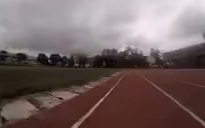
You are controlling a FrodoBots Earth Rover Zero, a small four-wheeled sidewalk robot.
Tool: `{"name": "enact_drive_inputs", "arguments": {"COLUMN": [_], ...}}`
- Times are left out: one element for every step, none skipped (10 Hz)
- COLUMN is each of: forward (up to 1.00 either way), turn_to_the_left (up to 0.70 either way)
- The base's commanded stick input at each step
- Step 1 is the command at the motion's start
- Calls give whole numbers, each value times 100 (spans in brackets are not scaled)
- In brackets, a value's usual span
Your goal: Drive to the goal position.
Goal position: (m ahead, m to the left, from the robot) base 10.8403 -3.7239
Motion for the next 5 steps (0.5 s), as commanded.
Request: {"name": "enact_drive_inputs", "arguments": {"forward": [0,0,0,0,0], "turn_to_the_left": [-70,-70,-70,-70,-70]}}
